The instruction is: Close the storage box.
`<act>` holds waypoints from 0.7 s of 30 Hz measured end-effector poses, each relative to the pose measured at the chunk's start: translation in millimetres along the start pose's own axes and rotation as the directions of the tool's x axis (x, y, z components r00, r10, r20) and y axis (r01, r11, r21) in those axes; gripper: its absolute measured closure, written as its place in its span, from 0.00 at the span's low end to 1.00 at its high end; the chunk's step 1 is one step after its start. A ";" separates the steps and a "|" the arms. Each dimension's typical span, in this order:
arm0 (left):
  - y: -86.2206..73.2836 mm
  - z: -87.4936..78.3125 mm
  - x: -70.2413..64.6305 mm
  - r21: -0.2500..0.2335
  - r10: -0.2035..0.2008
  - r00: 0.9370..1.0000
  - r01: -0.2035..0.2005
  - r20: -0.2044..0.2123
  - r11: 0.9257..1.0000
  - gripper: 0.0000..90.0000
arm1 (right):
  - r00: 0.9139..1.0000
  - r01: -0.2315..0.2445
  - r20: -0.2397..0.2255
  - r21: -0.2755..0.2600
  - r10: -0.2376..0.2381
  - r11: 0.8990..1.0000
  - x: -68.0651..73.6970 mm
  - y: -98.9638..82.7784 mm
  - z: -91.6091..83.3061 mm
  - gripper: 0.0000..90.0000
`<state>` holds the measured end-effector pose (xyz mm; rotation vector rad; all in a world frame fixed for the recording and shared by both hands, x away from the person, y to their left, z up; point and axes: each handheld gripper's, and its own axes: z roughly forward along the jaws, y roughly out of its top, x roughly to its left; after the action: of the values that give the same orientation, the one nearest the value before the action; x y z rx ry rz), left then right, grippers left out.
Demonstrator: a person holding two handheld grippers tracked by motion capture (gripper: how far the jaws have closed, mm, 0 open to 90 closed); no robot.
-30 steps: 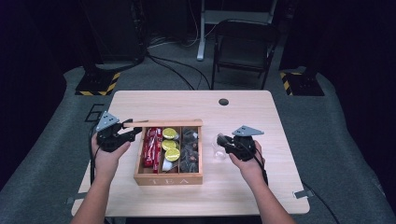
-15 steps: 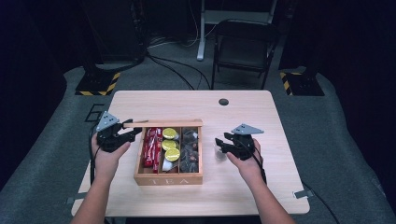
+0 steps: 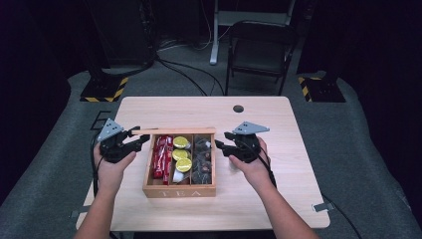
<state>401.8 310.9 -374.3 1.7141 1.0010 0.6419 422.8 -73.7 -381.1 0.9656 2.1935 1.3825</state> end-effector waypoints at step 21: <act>10.3 -20.1 -13.1 0.029 0.054 0.998 -0.053 -0.029 0.998 0.62 | 0.997 0.053 -0.051 -0.025 -0.054 0.998 13.2 30.8 3.1 0.59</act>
<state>382.3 308.1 -357.1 1.7655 0.9917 0.6933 426.4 -53.5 -354.4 0.8655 2.2184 1.4209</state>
